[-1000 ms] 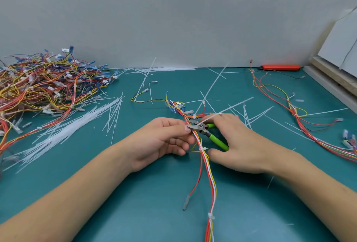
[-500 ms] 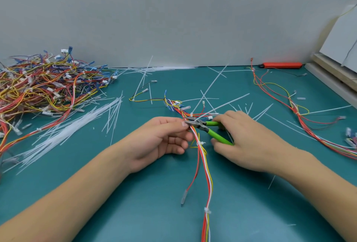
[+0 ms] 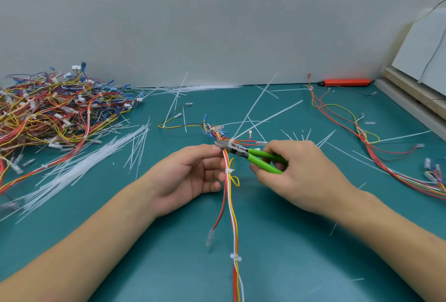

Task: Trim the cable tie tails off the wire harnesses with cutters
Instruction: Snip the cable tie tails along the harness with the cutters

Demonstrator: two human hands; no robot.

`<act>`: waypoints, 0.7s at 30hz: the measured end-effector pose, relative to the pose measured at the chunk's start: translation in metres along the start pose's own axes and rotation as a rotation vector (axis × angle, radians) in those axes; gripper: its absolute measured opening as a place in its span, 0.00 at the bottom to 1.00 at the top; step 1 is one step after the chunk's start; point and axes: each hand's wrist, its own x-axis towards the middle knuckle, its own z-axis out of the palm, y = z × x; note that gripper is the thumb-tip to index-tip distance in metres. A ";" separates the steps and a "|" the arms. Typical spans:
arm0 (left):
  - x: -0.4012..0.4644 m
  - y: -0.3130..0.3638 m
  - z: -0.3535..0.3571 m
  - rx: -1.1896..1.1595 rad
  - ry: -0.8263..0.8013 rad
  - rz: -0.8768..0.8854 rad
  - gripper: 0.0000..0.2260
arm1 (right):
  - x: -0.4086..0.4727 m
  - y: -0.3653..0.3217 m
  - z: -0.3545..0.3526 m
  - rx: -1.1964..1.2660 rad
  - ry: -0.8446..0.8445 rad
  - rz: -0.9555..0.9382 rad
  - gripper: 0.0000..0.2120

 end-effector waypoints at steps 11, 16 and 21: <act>0.000 -0.003 -0.001 0.026 -0.047 0.017 0.10 | -0.003 -0.001 0.010 0.080 -0.027 -0.003 0.21; 0.001 -0.003 -0.001 0.027 -0.019 0.017 0.07 | -0.004 -0.001 0.011 0.084 -0.033 0.003 0.20; 0.001 -0.002 -0.002 0.043 -0.028 0.016 0.12 | -0.003 -0.002 0.010 0.096 -0.026 0.041 0.13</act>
